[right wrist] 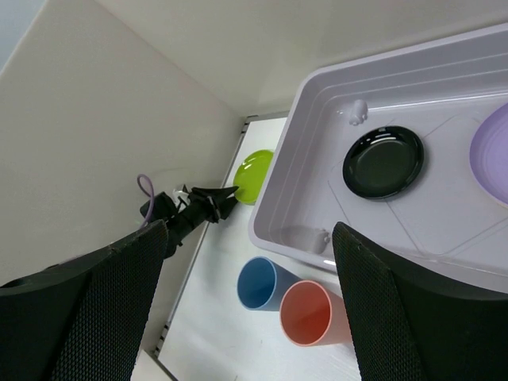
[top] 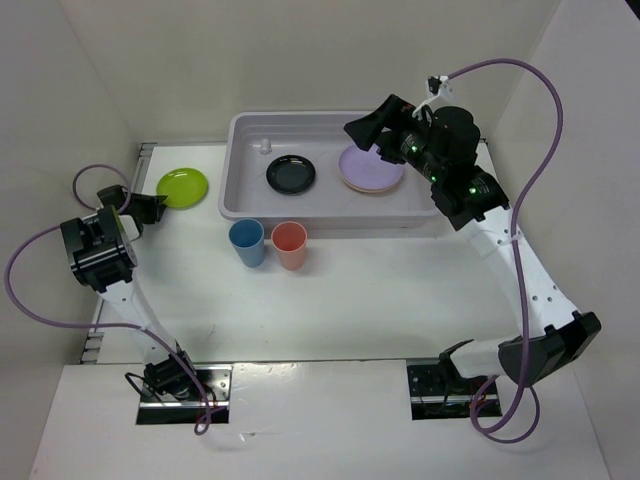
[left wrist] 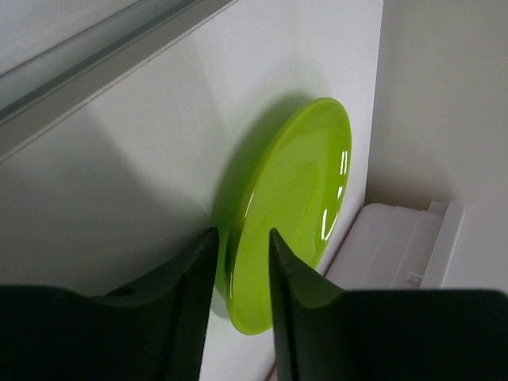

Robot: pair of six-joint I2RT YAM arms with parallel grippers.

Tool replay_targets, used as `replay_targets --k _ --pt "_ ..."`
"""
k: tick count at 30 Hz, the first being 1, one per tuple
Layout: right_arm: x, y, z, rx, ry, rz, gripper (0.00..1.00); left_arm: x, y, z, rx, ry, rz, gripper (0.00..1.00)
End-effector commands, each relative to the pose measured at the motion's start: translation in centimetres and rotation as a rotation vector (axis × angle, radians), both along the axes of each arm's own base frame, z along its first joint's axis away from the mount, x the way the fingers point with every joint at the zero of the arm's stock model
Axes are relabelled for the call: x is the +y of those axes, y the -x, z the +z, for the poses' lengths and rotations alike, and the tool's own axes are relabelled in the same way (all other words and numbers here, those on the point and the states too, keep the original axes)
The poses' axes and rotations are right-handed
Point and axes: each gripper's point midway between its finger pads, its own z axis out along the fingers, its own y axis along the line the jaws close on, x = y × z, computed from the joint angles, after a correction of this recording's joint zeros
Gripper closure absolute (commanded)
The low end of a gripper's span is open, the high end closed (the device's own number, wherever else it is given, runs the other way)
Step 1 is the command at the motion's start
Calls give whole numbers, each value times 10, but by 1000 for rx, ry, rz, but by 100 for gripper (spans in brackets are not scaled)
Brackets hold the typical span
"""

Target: Place the mixed dishes into the plastic bin

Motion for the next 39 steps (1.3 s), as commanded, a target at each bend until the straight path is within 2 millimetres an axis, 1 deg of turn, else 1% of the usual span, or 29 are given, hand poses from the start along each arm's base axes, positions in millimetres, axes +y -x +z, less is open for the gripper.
replay_targets --k 1,2,6,7,9,10,11,12,15,16,18,19,20,21,22,23,24,26,27,28,29,30,31,33,34,36,37,38,39 --pt "2 4 29 -73 -20 -5 11 5 -4 -8 13 -15 -10 63" --pt "0 8 31 -74 -21 -5 11 4 -3 -10 21 -11 -11 70" --pt "0 8 31 -74 -21 -5 11 3 -3 -9 22 -13 -23 87" --pt "-1 10 28 -66 -17 -5 11 3 -3 -9 23 -21 -28 90" --pt "-2 13 32 -74 -21 -5 11 4 -5 1 6 -31 -28 97" --pt "-3 13 30 -66 -17 -5 11 2 -1 -3 16 -25 -28 100" --pt "-4 17 34 -76 -22 -5 11 1 0 6 3 -32 -27 100" --pt "-4 16 28 -65 -17 -5 11 2 -1 12 -5 -45 -32 100" --pt "-7 22 33 -79 -23 -5 11 0 3 32 -28 -58 -31 100" --pt "-7 25 32 -77 -23 4 11 -2 5 50 -55 -66 -27 100" --pt "-7 28 31 -77 -23 4 11 -1 7 72 -90 -91 -18 100" --pt "-6 29 31 -77 -23 15 11 -3 11 93 -117 -106 -17 100" --pt "-8 32 35 -87 -27 15 11 -5 14 101 -115 -104 -17 100" --pt "-7 31 31 -79 -24 15 11 -4 13 116 -133 -124 -21 100" --pt "-9 35 35 -88 -28 15 11 -5 12 143 -166 -145 -34 100" --pt "-10 37 37 -92 -40 15 11 -11 11 157 -186 -156 -44 100" --pt "-10 37 37 -92 -40 15 11 -13 14 178 -224 -177 -43 100" --pt "-12 43 40 -103 -45 15 11 -20 16 203 -263 -188 -49 100" --pt "-12 43 40 -103 -45 15 11 -28 19 220 -296 -193 -54 100" --pt "-14 47 42 -104 -46 15 11 -28 19 234 -321 -206 -54 100" --pt "-16 51 46 -115 -51 15 11 -38 18 242 -334 -205 -77 100" --pt "-17 49 42 -107 -47 6 11 -53 15 261 -370 -213 -115 100" --pt "-18 52 46 -117 -51 5 10 -61 14 265 -368 -220 -142 100" --pt "-19 54 45 -117 -51 5 10 -90 10 279 -398 -217 -231 100" --pt "-21 57 48 -125 -55 5 10 -99 9 279 -401 -214 -248 100" --pt "-21 58 41 -114 -50 5 10 -118 5 284 -414 -211 -285 100" --pt "-23 62 45 -124 -54 5 10 -137 4 284 -419 -203 -323 100" --pt "-24 64 44 -124 -54 5 10 -146 0 285 -424 -211 -344 100" --pt "-24 64 44 -124 -54 5 10 -155 -1 292 -440 -214 -362 100"
